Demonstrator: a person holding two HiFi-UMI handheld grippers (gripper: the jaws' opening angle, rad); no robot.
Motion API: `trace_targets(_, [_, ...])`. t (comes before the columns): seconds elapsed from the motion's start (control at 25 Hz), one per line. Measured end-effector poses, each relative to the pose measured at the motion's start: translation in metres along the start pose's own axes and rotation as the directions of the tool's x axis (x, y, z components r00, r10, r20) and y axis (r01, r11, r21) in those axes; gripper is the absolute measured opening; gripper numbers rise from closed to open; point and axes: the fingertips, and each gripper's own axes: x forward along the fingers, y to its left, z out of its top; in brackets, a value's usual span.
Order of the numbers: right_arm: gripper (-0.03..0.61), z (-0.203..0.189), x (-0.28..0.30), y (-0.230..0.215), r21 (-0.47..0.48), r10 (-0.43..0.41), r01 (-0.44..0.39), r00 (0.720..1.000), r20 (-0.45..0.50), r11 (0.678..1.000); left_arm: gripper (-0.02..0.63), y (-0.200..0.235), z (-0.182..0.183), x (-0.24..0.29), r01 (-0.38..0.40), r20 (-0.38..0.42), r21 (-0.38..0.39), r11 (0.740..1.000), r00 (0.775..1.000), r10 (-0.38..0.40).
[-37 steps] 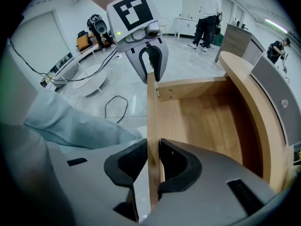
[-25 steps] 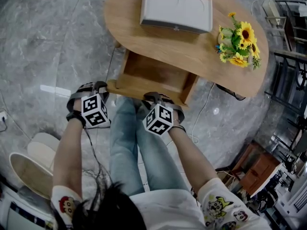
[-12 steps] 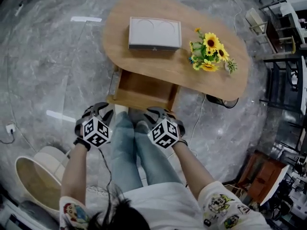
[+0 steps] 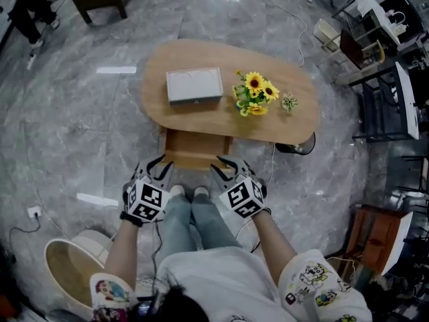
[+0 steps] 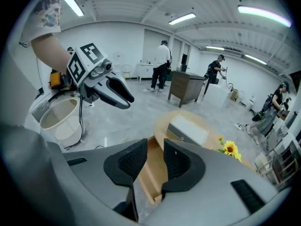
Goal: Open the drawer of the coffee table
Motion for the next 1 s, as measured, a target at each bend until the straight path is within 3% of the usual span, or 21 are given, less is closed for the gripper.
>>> trace_targets(0.24, [0.077,0.059,-0.074,-0.03,0.114,-0.123,0.109,0.985,0.121,0.987,0.098,0.001,0.085,-0.053,-0.007,0.112,0.008,1.0,0.994,0.007])
trace_targets(0.44, [0.077,0.1,-0.135,-0.051,0.259,-0.224,0.154,0.937,0.267,0.954,0.098,-0.01,0.15,-0.088,-0.012,0.216,0.027,1.0,0.976,0.006])
trace_targets(0.56, [0.077,0.113,-0.167,-0.056,0.286,-0.247,0.152,0.911,0.331,0.946,0.097,-0.022,0.18,-0.107,-0.024,0.27,0.05,0.998,0.963,0.01])
trace_targets(1.0, [0.042,0.098,-0.216,-0.049,0.341,-0.278,0.134,0.866,0.417,0.93,0.068,-0.057,0.191,-0.136,-0.01,0.32,0.066,0.998,0.947,-0.012])
